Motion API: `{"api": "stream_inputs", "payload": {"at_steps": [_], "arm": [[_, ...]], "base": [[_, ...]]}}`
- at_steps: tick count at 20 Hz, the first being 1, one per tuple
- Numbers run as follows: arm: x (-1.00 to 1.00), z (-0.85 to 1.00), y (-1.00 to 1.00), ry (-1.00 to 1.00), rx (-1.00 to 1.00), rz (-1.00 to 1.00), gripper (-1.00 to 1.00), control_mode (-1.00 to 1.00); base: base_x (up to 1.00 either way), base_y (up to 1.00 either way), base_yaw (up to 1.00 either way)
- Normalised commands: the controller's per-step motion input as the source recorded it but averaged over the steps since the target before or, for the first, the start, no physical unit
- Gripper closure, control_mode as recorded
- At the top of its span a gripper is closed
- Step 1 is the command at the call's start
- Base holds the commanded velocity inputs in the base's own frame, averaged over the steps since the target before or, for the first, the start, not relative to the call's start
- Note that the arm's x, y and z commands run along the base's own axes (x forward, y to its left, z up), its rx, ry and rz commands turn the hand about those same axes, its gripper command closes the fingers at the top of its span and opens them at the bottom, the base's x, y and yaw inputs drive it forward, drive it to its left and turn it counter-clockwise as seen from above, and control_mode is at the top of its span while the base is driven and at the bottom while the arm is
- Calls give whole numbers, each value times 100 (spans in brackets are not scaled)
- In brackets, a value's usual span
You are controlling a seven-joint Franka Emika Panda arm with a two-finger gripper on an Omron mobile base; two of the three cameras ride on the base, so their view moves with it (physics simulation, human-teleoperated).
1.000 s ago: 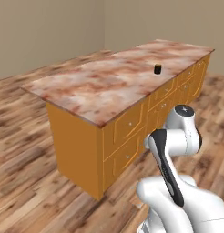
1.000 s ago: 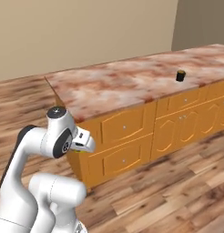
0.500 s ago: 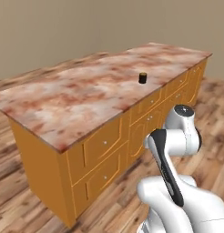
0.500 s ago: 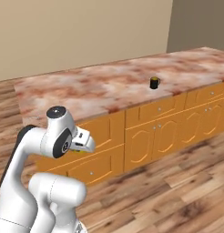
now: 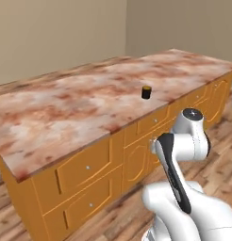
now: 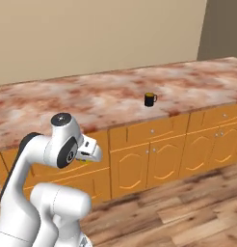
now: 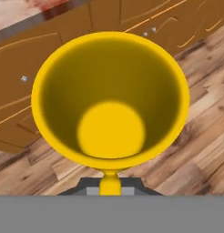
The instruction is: Clear the mugs and bowl far away from the sink.
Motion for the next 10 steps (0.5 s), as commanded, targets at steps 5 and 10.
{"api": "stream_inputs", "payload": {"at_steps": [5,10], "arm": [[0,0,0,0,0,0,100,100],[0,0,0,0,0,0,100,100]], "base": [[100,-100,36],[100,-95,33]]}}
